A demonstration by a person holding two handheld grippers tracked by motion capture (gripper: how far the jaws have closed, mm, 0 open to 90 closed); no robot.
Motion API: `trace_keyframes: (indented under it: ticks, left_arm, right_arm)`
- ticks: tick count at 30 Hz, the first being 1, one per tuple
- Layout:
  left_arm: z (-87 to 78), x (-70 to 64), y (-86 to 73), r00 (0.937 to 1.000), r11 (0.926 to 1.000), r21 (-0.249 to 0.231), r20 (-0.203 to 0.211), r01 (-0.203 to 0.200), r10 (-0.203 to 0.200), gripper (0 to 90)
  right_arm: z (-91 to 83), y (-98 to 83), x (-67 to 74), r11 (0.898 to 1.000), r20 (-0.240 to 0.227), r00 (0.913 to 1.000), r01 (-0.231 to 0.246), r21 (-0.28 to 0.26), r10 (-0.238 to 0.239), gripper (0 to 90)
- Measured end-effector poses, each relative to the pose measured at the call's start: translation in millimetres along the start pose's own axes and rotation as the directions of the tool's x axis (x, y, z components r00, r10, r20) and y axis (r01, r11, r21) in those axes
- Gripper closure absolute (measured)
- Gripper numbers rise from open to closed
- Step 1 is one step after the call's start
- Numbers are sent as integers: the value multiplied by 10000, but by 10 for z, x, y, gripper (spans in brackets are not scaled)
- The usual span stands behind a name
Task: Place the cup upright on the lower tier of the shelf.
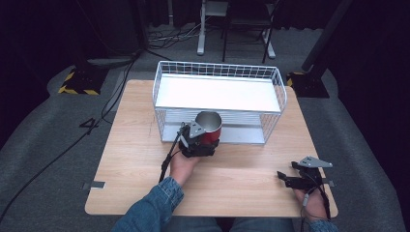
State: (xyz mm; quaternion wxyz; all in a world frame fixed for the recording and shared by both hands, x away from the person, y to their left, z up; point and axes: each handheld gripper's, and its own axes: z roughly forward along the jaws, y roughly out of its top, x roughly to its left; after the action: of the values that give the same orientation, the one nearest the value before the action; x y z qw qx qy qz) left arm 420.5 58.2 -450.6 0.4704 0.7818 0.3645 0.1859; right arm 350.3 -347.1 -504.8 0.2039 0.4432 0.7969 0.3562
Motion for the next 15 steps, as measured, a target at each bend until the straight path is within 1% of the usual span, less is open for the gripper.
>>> trace_keyframes:
  ticks: [2,3,5,8,10,11,15]
  left_arm:
    - [59,1,24,10000,10000,-10,-3,3,-3,169]
    - [85,-2,28,10000,9999,-114,-53,-44,43,169]
    - [137,-2,42,9998,9998,-81,-129,-167,166,169]
    - [216,-3,58,9995,9998,-87,-248,-203,201,169]
    - [252,6,71,9990,9995,-121,-349,-299,294,169]
    - [298,8,81,9990,9995,-213,-371,-249,241,169]
    - [364,21,93,9991,9992,-335,-381,-199,186,169]
  right_arm:
    - [0,0,-4,10000,1,10000,21,-4,-21,224]
    - [0,0,-4,10000,8,10000,16,-5,-16,225]
    - [-1,0,-1,10000,23,10000,20,-10,-20,224]
    - [-2,0,4,10000,43,10000,13,-8,-13,224]
    - [-2,-1,6,10000,74,10000,19,-14,-19,224]
    - [-2,-1,5,10000,88,9999,51,-32,-51,224]
    - [-4,-1,7,10000,110,9999,21,-12,-21,224]
